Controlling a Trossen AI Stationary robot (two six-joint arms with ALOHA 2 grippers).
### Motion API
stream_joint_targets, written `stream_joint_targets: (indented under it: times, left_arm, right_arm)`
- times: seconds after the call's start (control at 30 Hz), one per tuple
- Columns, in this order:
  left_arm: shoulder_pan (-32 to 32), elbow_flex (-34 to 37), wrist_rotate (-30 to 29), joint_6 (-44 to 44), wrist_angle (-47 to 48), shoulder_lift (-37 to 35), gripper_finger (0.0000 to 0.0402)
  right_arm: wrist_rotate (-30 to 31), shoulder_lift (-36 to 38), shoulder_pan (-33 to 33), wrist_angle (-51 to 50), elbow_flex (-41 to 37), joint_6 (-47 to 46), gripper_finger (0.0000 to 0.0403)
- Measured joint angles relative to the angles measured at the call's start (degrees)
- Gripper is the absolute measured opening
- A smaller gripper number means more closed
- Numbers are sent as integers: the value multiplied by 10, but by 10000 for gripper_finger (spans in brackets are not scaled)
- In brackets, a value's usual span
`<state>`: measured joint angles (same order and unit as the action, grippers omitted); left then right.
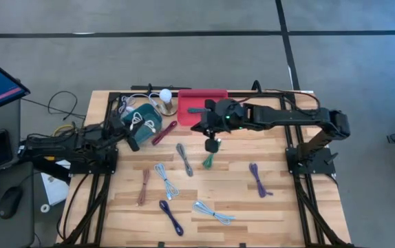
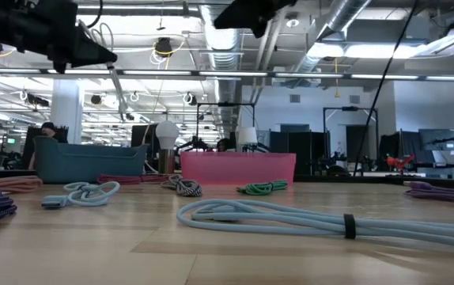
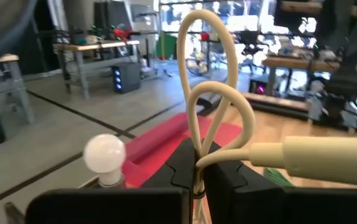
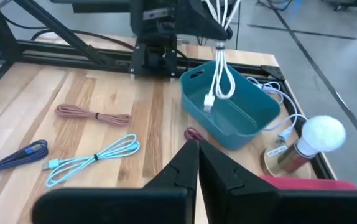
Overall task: Pick & Place USB Port
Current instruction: Put the white USB cable into the blue bin
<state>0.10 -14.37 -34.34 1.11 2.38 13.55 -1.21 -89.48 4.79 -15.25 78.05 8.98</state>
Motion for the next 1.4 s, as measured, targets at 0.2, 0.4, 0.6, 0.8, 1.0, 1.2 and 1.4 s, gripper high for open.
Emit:
stream_joint_targets:
  times: [0.2, 0.4, 0.6, 0.8, 1.0, 1.2, 1.4]
  left_arm:
    - [0, -3, -51, 1, 40, -30, 14]
    - [0, -26, -98, -29, 116, -23, 14]
    - [0, -31, -136, -45, 143, -3, 14]
    - [17, -31, -150, -82, 169, 28, 14]
    - [67, -32, -140, -177, 197, 92, 14]
    - [123, -32, -74, -227, 198, 173, 14]
    - [179, -32, -12, -252, 196, 247, 14]
  right_arm:
    - [3, 80, 12, 47, -100, -17, 1]
    - [40, 165, 13, 58, -184, -29, 3]
    - [55, 250, 13, 83, -260, -50, 3]
    - [72, 321, 12, 84, -320, -83, 3]
    - [85, 370, 1, 82, -355, -95, 3]
    - [104, 396, -7, 83, -362, -95, 3]
    - [105, 401, -7, 80, -362, -95, 3]
